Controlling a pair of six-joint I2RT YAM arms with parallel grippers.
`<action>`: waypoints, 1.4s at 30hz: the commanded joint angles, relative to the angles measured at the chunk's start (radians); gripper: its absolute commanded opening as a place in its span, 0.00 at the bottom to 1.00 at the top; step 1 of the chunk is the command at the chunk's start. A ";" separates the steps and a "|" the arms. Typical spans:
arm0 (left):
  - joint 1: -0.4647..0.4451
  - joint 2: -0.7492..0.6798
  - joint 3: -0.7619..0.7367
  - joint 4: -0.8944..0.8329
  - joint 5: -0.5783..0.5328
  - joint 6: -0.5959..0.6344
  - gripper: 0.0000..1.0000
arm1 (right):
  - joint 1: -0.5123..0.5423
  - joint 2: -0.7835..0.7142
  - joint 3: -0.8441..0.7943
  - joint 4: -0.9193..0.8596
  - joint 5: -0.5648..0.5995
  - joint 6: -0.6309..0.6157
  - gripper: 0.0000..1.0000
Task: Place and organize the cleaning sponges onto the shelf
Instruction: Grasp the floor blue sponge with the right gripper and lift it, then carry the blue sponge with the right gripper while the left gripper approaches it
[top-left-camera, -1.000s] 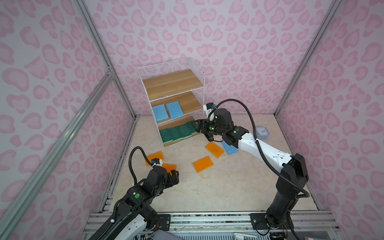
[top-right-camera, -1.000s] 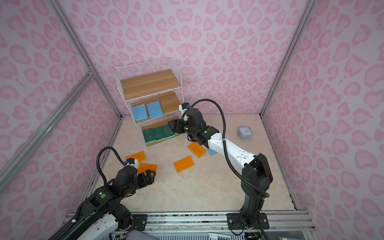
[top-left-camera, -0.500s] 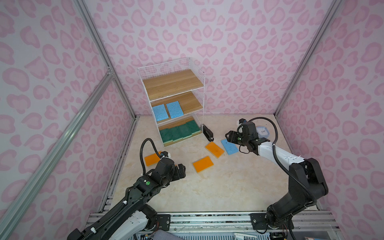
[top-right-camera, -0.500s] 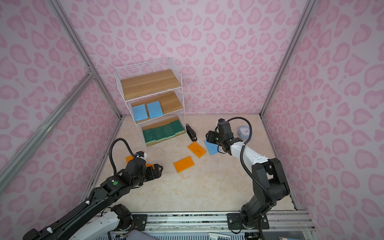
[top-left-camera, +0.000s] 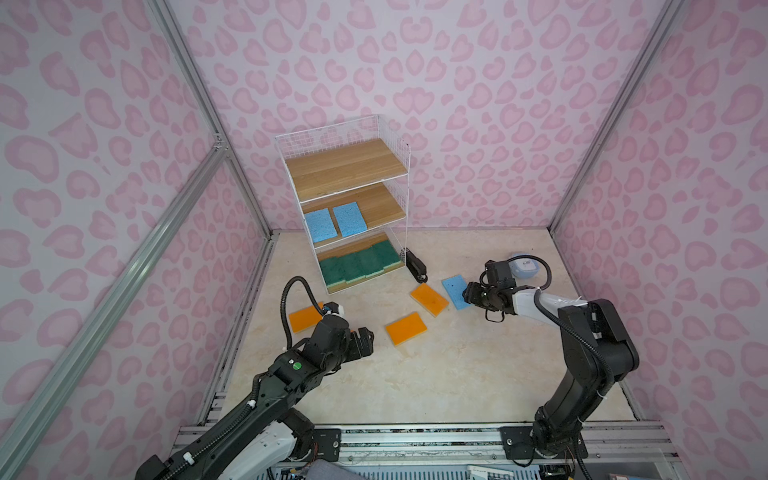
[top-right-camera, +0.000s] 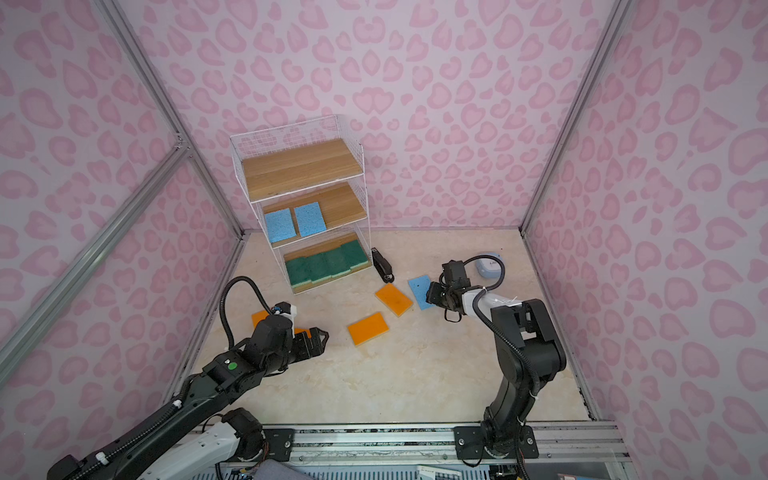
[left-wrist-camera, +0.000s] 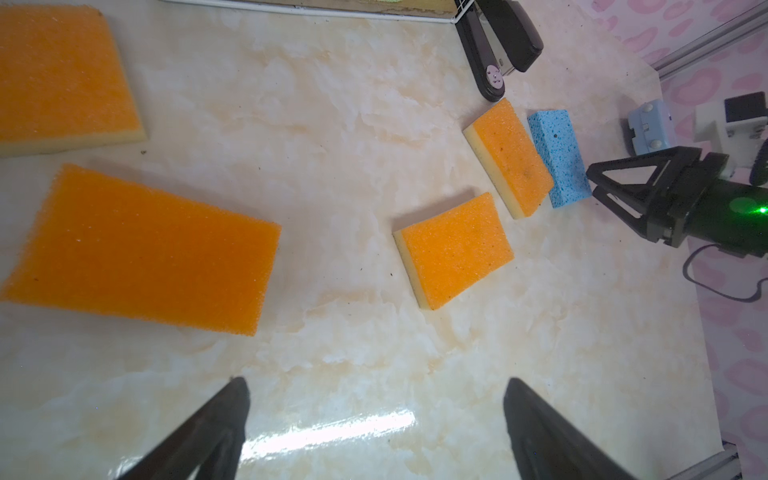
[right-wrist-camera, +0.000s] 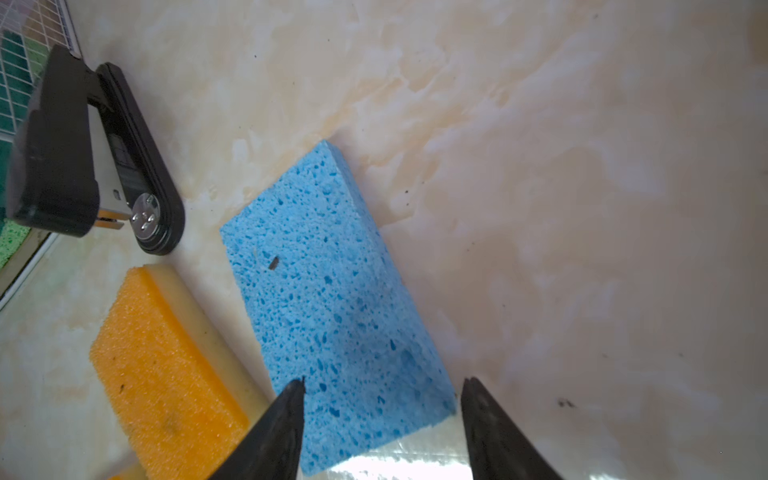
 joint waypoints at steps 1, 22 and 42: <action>0.001 -0.002 0.003 0.014 0.000 0.000 0.97 | -0.001 0.018 -0.009 0.028 0.019 -0.007 0.62; -0.001 -0.004 0.062 -0.037 -0.018 0.011 0.97 | 0.000 -0.026 -0.030 0.035 0.043 -0.014 0.02; 0.000 0.135 0.118 0.435 0.297 -0.081 0.96 | 0.154 -0.457 -0.073 0.063 -0.191 0.054 0.00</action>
